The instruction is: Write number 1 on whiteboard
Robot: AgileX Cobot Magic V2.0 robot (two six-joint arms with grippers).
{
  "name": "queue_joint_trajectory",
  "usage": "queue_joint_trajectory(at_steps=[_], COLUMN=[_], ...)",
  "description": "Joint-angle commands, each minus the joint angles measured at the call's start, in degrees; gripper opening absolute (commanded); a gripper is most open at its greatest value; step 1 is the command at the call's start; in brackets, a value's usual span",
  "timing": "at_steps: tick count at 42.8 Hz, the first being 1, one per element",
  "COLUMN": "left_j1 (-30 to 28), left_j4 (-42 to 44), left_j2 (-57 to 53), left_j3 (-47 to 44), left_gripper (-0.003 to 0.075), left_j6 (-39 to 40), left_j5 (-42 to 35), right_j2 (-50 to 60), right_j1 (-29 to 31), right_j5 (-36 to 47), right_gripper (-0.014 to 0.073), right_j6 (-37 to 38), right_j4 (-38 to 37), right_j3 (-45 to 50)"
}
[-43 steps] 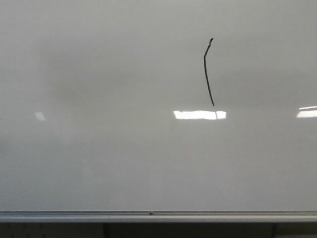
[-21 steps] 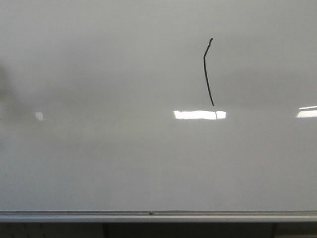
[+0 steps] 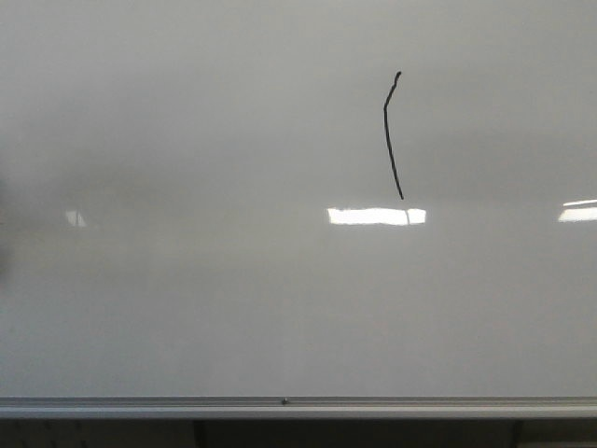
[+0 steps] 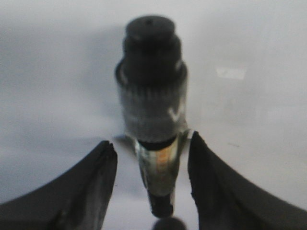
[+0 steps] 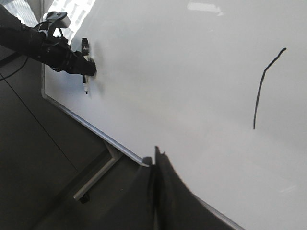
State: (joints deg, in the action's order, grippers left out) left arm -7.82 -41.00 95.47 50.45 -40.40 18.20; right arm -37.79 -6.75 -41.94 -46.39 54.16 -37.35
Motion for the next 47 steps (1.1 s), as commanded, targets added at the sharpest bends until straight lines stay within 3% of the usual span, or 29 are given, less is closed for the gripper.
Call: queue_joint_trajectory(at_steps=[1,13,22,27,31,39,47], left_j1=[0.0,-0.1,-0.1,0.1,1.3,4.4,8.0], left_j4=[-0.3,5.2,19.6,20.0,19.8,18.7,18.3], left_j2=[-2.1,-9.2,-20.9,-27.1,-31.7,-40.2,-49.4], left_j3=[1.5,1.5,1.5,1.5,1.0,-4.3,-13.3], left_gripper=[0.038,0.0381,0.038,0.037,0.0293,-0.0014,-0.002], left_j6=[0.1,0.6,11.6,12.1,12.1,12.1,12.1], left_j5=[-1.8,4.2,7.9,10.7,12.1,12.0,6.8], right_j2=[0.3,0.3,0.3,0.3,0.4,3.8,12.0], right_j1=[0.3,0.3,0.3,0.3,0.3,0.3,0.3], right_j5=[2.3,2.3,2.4,5.4,10.1,19.0,27.5], right_gripper=[-0.0059,-0.0059,-0.0059,-0.0059,-0.0059,-0.0059,-0.0059], right_j6=[-0.1,-0.1,-0.1,-0.1,-0.1,-0.1,-0.1], right_j4=[2.5,2.5,2.5,2.5,2.6,2.8,3.9], right_j3=[-1.5,-1.5,-1.5,-1.2,0.4,6.0,11.4])
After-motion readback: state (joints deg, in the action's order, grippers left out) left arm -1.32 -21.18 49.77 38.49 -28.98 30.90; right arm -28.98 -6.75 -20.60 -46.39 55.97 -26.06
